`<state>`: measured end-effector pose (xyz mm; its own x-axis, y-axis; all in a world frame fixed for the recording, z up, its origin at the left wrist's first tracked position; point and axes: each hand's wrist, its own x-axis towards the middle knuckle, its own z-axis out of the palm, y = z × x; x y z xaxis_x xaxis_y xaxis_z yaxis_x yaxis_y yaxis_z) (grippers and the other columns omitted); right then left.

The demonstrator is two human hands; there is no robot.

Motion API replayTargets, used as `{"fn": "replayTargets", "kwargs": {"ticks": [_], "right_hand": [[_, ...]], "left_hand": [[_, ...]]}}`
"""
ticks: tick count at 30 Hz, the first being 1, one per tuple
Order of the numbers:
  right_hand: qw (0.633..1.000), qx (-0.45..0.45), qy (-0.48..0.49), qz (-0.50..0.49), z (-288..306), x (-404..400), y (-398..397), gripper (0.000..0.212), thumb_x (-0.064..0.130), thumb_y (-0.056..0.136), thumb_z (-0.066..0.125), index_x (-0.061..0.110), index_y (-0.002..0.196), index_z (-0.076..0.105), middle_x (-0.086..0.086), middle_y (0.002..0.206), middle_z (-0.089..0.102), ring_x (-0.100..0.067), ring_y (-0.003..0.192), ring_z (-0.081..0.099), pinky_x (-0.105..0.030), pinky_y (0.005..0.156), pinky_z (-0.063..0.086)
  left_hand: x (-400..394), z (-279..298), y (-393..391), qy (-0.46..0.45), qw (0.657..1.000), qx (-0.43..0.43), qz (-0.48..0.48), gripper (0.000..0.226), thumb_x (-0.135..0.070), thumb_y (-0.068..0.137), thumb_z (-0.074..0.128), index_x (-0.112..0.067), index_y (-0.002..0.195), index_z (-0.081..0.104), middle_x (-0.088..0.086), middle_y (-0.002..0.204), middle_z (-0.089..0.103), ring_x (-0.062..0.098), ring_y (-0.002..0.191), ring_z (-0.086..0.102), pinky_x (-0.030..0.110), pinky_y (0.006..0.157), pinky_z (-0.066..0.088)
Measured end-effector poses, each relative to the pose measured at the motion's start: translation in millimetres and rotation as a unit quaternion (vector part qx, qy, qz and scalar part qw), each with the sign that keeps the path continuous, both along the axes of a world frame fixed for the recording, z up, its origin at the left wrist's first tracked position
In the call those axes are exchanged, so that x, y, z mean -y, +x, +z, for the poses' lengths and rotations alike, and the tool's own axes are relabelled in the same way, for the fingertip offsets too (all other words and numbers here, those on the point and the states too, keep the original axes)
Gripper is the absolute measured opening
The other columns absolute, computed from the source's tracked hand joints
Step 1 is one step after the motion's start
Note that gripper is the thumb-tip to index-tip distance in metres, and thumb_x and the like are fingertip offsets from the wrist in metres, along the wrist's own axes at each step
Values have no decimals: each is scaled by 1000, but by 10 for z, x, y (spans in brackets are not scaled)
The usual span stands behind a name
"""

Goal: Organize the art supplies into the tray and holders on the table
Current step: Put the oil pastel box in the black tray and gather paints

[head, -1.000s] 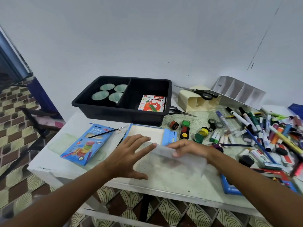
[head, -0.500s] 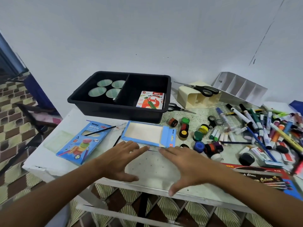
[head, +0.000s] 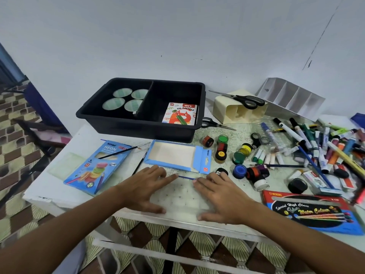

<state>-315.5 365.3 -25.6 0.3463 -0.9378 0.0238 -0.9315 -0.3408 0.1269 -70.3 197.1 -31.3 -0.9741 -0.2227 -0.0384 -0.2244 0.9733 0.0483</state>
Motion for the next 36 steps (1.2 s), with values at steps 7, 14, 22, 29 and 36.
{"fn": "replayTargets", "kwargs": {"ticks": [7, 14, 22, 29, 36], "right_hand": [[992, 124, 18, -34, 89, -31, -37, 74, 70, 93, 26, 19, 146, 41, -8, 146, 43, -24, 125, 42, -42, 99, 37], [952, 219, -100, -188, 230, -121, -607, 32, 18, 87, 65, 11, 119, 66, -5, 111, 65, -24, 105, 56, -37, 90, 46], [955, 107, -29, -276, 123, -32, -824, 51, 51, 83, 62, 23, 126, 59, 5, 121, 61, -19, 116, 41, -35, 91, 30], [936, 135, -59, -319, 57, 72, -762, 43, 39, 81, 67, 24, 120, 57, 2, 116, 63, -22, 114, 44, -36, 86, 27], [748, 599, -27, -286, 402, 158, -668, 33, -3, 74, 75, 17, 98, 67, 1, 90, 62, -19, 81, 65, -33, 76, 55]], "left_hand": [[112, 33, -119, 52, 997, -5, 55, 105, -95, 66, 37, -34, 151, 29, -10, 129, 42, 6, 114, 31, 25, 97, 32], [-154, 188, -1032, 153, 977, -101, 106, 63, -69, 86, 48, -32, 137, 50, -10, 112, 59, 6, 103, 47, 26, 83, 43], [-423, 78, -1758, 40, 987, -84, 133, 66, -73, 83, 49, -24, 125, 59, 2, 106, 66, 19, 101, 59, 29, 74, 45], [-470, 80, -1754, 65, 977, -110, 170, 50, -49, 85, 63, -24, 127, 58, 2, 95, 68, 21, 92, 60, 26, 65, 36], [-263, 336, -1397, 388, 864, -208, 247, 61, -20, 84, 74, -25, 139, 49, -1, 93, 60, 2, 66, 61, 13, 59, 48]]}}
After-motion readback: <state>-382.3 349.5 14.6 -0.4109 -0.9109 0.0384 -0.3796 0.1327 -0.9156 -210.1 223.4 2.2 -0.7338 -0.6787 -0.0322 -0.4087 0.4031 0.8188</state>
